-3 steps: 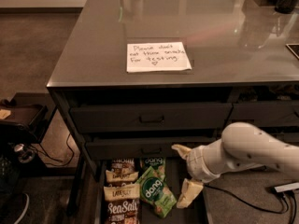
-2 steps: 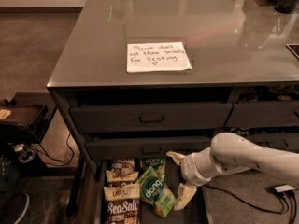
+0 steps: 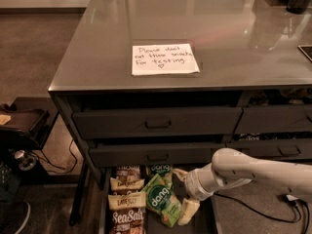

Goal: Pick green rice chip bag from bottom drawer and place on counter

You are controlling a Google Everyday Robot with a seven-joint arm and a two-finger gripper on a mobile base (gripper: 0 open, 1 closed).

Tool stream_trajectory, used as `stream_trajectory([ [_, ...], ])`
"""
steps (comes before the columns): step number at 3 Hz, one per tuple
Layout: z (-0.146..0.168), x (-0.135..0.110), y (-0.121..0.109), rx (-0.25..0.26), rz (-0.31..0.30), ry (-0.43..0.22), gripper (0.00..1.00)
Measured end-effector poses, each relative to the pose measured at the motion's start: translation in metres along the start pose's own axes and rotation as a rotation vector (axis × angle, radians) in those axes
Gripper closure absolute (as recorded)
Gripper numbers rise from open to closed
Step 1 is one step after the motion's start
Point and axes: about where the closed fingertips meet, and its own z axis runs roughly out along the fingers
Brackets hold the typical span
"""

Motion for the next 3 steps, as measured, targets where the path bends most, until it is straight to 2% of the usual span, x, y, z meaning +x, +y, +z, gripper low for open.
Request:
stream_trajectory([
  [1, -0.001, -0.001, -0.001, 0.002, -0.002, 0.002, 0.0],
  [2, 0.025, 0.029, -0.002, 0.044, 0.046, -0.006, 0.0],
  [3, 0.07, 0.063, -0.012, 0.121, 0.114, -0.025, 0.0],
])
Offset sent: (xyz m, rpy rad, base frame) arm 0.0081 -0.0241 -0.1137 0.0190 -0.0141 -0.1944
